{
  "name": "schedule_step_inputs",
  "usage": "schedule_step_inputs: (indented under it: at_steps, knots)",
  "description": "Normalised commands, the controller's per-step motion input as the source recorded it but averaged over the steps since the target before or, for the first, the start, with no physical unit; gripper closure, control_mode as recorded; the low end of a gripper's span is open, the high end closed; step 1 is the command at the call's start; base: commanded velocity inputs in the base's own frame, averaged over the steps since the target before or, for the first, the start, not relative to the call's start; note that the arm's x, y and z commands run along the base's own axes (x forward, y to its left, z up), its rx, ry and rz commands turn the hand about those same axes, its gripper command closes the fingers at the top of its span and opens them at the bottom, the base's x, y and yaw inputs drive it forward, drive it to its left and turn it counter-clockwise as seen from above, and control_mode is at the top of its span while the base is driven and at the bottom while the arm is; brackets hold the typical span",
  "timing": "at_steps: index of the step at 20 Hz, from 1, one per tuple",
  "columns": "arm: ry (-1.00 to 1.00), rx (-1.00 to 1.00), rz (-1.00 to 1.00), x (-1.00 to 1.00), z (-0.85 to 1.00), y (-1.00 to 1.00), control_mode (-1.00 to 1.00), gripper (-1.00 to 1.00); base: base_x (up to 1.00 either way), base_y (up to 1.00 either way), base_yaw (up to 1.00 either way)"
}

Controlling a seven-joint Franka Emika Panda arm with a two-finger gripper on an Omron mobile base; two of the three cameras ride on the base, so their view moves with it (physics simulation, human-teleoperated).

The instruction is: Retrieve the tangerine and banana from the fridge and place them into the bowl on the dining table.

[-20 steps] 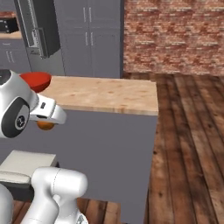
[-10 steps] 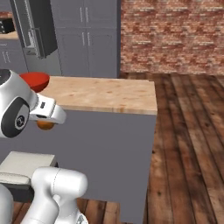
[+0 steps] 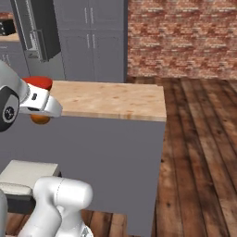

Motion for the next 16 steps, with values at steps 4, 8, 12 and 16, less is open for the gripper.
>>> schedule_step_inputs:
  at_steps: [4, 8, 12, 16]
  knots:
    - [-0.06, 0.02, 0.05, 0.0, 0.75, 0.04, -1.0, 1.0, 0.0, 0.0, 0.0]
    - [-0.13, 0.07, 0.11, 0.0, 0.49, 0.14, -1.0, 1.0, 0.0, 0.0, 0.0]
    - [-0.08, 0.07, 0.19, 0.11, 0.17, 0.22, -1.0, 1.0, 0.0, 0.0, 0.0]
    - [-0.03, 0.05, 0.2, 0.29, 0.01, 0.23, -1.0, 1.0, 0.0, 0.0, 0.0]
